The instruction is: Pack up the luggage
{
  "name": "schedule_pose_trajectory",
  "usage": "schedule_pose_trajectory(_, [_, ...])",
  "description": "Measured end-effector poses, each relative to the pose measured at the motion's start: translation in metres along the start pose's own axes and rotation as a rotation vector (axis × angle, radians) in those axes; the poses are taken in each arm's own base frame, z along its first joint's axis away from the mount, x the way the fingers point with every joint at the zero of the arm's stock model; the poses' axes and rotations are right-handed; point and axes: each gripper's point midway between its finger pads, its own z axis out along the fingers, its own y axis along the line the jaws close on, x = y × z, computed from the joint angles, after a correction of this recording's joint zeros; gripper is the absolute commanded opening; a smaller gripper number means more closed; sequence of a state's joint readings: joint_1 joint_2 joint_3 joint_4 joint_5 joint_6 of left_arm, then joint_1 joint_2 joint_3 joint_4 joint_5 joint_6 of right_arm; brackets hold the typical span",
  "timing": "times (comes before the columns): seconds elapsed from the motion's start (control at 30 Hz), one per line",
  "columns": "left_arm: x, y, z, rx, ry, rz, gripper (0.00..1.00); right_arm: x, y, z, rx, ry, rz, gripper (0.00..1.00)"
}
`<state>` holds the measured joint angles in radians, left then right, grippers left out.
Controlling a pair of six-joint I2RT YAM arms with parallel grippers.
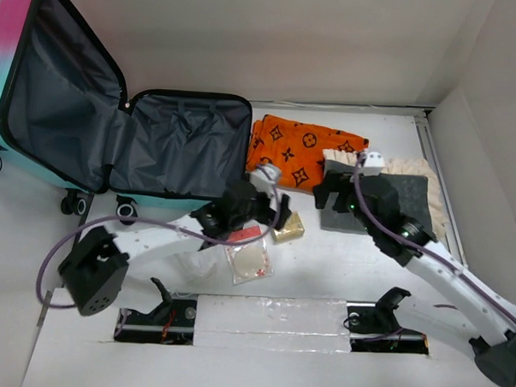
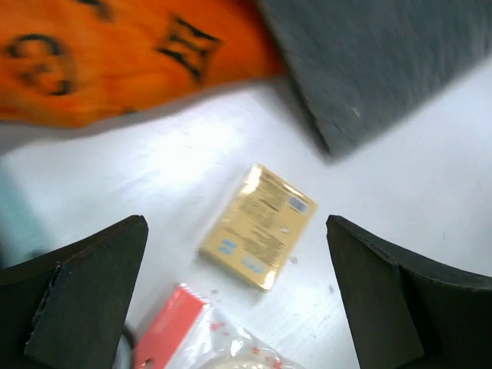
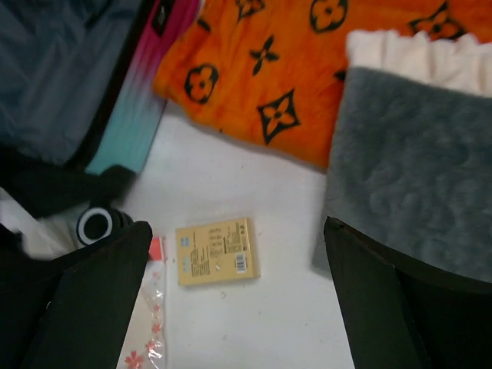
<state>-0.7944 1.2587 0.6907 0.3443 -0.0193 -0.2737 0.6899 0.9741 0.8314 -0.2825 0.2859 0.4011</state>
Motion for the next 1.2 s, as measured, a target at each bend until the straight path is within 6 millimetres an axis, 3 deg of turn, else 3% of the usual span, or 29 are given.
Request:
schedule_pose_trajectory(0.13, [0.037,-0.057,0.027,0.115,0.131,0.231,0.99,-0.033,-0.018,-0.028,0.043,-0.122,0.056,1.00])
schedule_pose_trajectory(0.2, [0.048,-0.067,0.041,0.137,0.175,0.307,0.99,-0.039,-0.024,-0.034,0.059,-0.146,0.067,1.00])
schedule_pose_trajectory(0.4, [0.074,-0.046,0.079,0.104,0.298,0.427,0.99,-0.033,-0.036,-0.039,0.101,-0.125,0.062,1.00])
schedule_pose_trajectory(0.5, [0.092,-0.032,0.083,0.092,0.365,0.463,0.99,-0.032,-0.037,-0.041,0.103,-0.122,0.061,1.00])
schedule_pose_trajectory(0.6, [0.089,-0.033,0.087,0.107,0.372,0.473,0.99,-0.032,-0.038,-0.042,0.104,-0.122,0.061,1.00])
schedule_pose_trajectory(1.2, [0.107,-0.040,0.067,0.196,0.440,0.451,0.99,-0.026,-0.037,-0.036,0.106,-0.095,0.041,1.00])
